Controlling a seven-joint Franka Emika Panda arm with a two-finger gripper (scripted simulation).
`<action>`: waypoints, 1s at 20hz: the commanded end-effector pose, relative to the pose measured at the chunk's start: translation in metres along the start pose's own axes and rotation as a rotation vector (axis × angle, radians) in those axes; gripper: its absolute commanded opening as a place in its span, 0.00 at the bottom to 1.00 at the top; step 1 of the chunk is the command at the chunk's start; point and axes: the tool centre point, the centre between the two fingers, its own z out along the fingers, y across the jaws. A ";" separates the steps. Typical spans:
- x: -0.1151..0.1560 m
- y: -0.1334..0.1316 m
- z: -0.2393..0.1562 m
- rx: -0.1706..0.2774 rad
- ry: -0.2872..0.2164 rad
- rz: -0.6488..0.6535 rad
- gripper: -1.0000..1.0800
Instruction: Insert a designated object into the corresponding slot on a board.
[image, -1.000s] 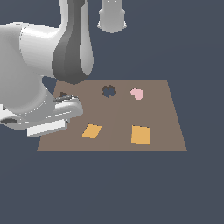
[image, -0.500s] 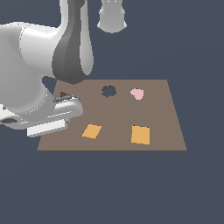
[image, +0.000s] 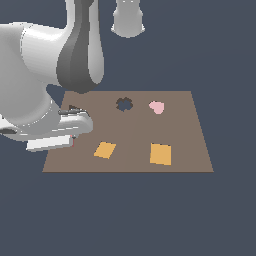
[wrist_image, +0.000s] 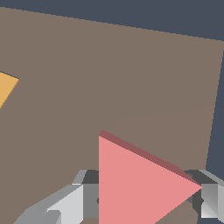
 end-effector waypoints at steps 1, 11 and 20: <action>-0.005 0.002 -0.001 0.000 0.000 0.053 0.00; -0.037 0.009 -0.003 0.000 0.001 0.377 0.00; -0.075 0.003 -0.006 0.000 0.000 0.762 0.00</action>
